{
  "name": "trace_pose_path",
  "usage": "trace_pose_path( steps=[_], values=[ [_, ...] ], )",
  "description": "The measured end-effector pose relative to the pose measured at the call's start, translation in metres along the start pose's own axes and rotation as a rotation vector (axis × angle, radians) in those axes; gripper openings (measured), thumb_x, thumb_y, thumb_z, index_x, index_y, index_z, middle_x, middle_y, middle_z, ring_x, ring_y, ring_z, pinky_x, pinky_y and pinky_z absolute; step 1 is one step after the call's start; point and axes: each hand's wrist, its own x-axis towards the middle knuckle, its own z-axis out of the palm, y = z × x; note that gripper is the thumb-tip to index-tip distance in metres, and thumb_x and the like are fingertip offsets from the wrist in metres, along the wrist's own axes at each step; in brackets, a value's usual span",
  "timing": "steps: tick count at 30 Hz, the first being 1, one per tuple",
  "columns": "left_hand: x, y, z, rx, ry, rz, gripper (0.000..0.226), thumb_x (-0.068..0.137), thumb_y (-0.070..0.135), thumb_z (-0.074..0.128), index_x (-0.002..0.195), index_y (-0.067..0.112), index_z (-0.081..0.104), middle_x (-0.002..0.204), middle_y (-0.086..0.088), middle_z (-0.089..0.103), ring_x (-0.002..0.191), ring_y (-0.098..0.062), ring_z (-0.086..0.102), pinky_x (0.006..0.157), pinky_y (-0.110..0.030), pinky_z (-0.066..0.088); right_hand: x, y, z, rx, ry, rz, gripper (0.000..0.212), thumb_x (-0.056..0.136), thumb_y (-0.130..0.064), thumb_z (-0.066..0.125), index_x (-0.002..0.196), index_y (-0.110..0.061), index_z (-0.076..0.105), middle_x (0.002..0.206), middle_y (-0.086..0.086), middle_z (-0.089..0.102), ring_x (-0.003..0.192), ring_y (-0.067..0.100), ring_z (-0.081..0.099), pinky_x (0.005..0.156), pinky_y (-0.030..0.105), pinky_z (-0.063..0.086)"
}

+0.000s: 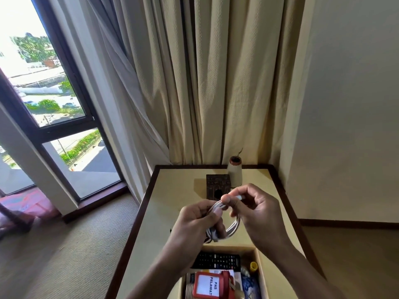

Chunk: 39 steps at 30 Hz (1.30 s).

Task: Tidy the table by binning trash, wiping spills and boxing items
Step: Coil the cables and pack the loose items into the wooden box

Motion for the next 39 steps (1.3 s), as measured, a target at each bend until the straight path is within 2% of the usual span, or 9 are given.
trace_pose_path(
  steps=[4, 7, 14, 17, 20, 24, 28, 34, 39],
  values=[
    [0.002, -0.009, 0.011, -0.163, 0.161, -0.053, 0.019, 0.104, 0.012, 0.056, 0.103, 0.005, 0.074, 0.067, -0.007, 0.052, 0.061, -0.02, 0.049, 0.061, -0.035, 0.041, 0.0, 0.007, 0.006, -0.332, 0.102, -0.196, 0.024, 0.082, -0.051, 0.074, 0.09, -0.028, 0.074, 0.09, -0.015, 0.062, 0.09, 0.006, 0.064, 0.075, 0.015, 0.05],
    [0.008, -0.006, 0.016, -0.269, 0.218, -0.087, 0.021, 0.105, 0.007, 0.052, 0.113, -0.005, 0.068, 0.066, -0.005, 0.046, 0.058, -0.016, 0.044, 0.058, -0.033, 0.039, -0.005, 0.003, 0.012, -0.347, 0.156, -0.228, 0.019, 0.083, -0.042, 0.077, 0.095, -0.028, 0.078, 0.089, -0.017, 0.064, 0.089, 0.0, 0.065, 0.073, 0.009, 0.051],
    [0.018, 0.007, 0.007, -0.351, 0.18, -0.095, 0.021, 0.103, 0.003, 0.052, 0.11, -0.014, 0.062, 0.064, -0.004, 0.03, 0.052, -0.014, 0.03, 0.05, -0.03, 0.034, -0.01, 0.007, 0.012, -0.483, 0.068, -0.23, 0.025, 0.082, -0.027, 0.083, 0.106, -0.033, 0.077, 0.092, -0.024, 0.058, 0.095, 0.002, 0.055, 0.075, 0.016, 0.049],
    [0.015, 0.011, 0.004, -0.291, 0.087, -0.09, 0.016, 0.103, 0.004, 0.053, 0.095, 0.0, 0.066, 0.064, -0.004, 0.031, 0.052, -0.015, 0.029, 0.051, -0.031, 0.034, -0.01, 0.007, 0.008, -0.426, 0.085, -0.116, 0.033, 0.079, -0.032, 0.085, 0.099, -0.041, 0.059, 0.1, -0.023, 0.048, 0.098, -0.003, 0.05, 0.073, 0.011, 0.043],
    [0.015, 0.015, 0.004, -0.259, 0.025, -0.111, 0.021, 0.103, 0.005, 0.052, 0.086, 0.008, 0.064, 0.066, -0.003, 0.032, 0.053, -0.016, 0.029, 0.053, -0.032, 0.032, -0.007, 0.008, 0.004, -0.258, 0.079, 0.024, 0.045, 0.083, -0.033, 0.08, 0.111, -0.041, 0.047, 0.108, -0.021, 0.058, 0.1, -0.002, 0.058, 0.078, 0.014, 0.049],
    [0.016, 0.014, 0.006, -0.218, 0.03, -0.109, 0.013, 0.103, 0.015, 0.06, 0.098, 0.003, 0.062, 0.064, -0.001, 0.035, 0.052, -0.014, 0.033, 0.051, -0.028, 0.037, -0.008, 0.007, 0.002, -0.232, 0.017, 0.032, 0.037, 0.091, -0.03, 0.073, 0.121, -0.041, 0.054, 0.101, -0.019, 0.069, 0.096, -0.007, 0.063, 0.072, 0.01, 0.052],
    [0.023, -0.001, 0.003, -0.013, 0.128, 0.002, 0.016, 0.101, 0.014, 0.063, 0.096, -0.001, 0.064, 0.062, -0.003, 0.047, 0.05, -0.014, 0.041, 0.049, -0.029, 0.044, -0.007, 0.003, -0.007, -0.099, -0.096, 0.145, 0.017, 0.091, -0.031, 0.074, 0.108, -0.03, 0.072, 0.089, -0.012, 0.075, 0.087, 0.002, 0.07, 0.073, 0.017, 0.057],
    [0.024, -0.033, 0.009, 0.427, 0.21, 0.212, 0.01, 0.101, 0.015, 0.064, 0.093, 0.019, 0.068, 0.075, 0.009, 0.069, 0.058, -0.003, 0.057, 0.05, -0.018, 0.043, -0.012, 0.008, -0.018, -0.076, -0.198, 0.215, 0.012, 0.091, -0.024, 0.074, 0.102, -0.024, 0.078, 0.083, -0.006, 0.077, 0.077, 0.014, 0.073, 0.072, 0.03, 0.062],
    [0.02, -0.062, -0.014, 0.205, 0.068, -0.028, 0.019, 0.102, 0.025, 0.062, 0.1, 0.011, 0.074, 0.08, -0.017, 0.066, 0.069, -0.03, 0.061, 0.065, -0.04, 0.05, -0.024, 0.039, -0.01, -0.099, -0.171, 0.343, 0.006, 0.089, -0.018, 0.078, 0.092, -0.022, 0.08, 0.074, -0.006, 0.077, 0.068, 0.009, 0.073, 0.065, 0.023, 0.059]
  ],
)
